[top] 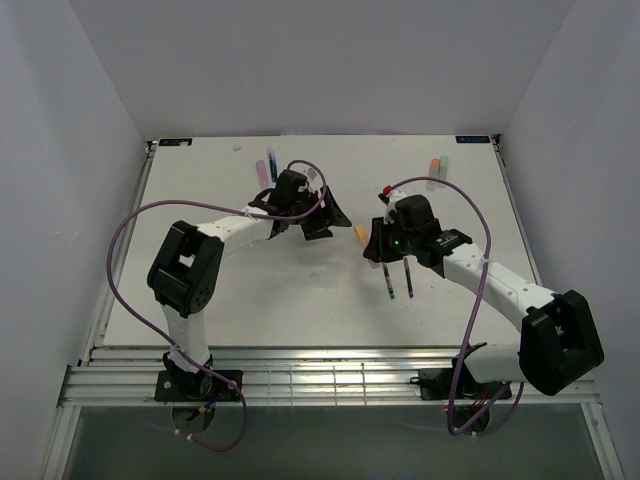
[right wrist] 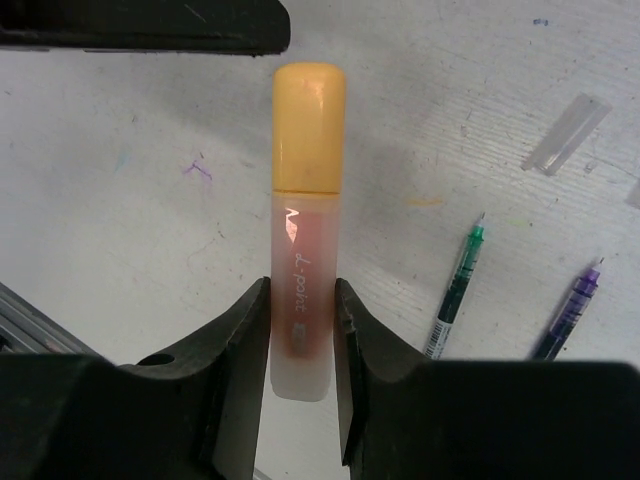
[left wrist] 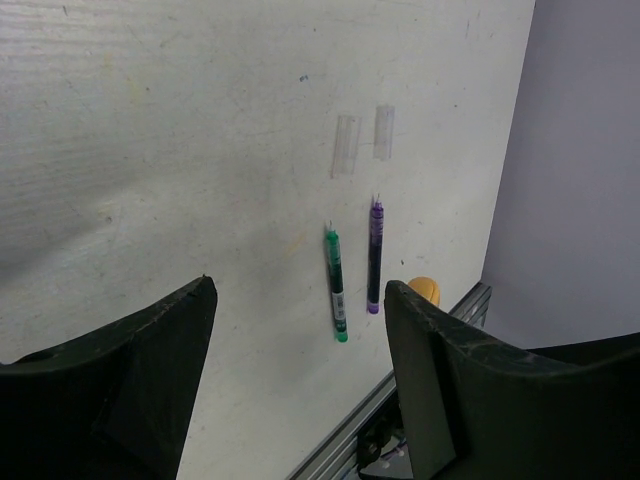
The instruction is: Open the pen caps
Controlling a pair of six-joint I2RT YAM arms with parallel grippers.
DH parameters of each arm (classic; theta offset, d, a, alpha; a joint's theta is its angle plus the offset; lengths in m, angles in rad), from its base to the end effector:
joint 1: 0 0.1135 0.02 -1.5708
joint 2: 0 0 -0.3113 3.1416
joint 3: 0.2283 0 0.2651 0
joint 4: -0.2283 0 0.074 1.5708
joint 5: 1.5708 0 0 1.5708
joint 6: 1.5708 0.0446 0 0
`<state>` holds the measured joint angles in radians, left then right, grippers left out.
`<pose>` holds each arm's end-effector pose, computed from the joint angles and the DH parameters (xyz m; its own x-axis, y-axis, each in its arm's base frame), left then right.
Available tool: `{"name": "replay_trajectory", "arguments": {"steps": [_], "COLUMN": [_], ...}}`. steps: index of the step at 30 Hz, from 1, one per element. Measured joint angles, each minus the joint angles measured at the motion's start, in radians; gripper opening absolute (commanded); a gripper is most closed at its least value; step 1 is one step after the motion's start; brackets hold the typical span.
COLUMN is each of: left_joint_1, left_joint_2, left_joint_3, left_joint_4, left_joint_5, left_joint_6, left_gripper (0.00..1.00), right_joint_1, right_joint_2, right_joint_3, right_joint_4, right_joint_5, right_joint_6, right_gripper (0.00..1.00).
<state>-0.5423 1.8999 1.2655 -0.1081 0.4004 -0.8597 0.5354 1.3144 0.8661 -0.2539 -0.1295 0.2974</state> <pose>0.3755 -0.2466 0.2256 -0.9244 -0.2576 -0.2812 0.0320 0.6825 -0.7302 0.2465 0.1529 0.2804 -0.7042 -0.0799 -0.7055 -0.4020 0.8639 0.3035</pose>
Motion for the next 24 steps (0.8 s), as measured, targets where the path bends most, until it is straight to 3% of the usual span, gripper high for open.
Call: {"name": "replay_trajectory", "arguments": {"steps": [24], "left_joint_1": [-0.012], "left_joint_2": [-0.138], "left_joint_3": [-0.211], "left_joint_4": [0.288], "left_joint_5": [0.06], "left_joint_6": [-0.212], "left_gripper": [0.73], "right_joint_1": [0.028], "right_joint_2": [0.009], "right_joint_3": [-0.002], "right_joint_4": [0.048], "right_joint_5": [-0.011], "right_joint_6": [0.079], "right_gripper": [0.08]}}
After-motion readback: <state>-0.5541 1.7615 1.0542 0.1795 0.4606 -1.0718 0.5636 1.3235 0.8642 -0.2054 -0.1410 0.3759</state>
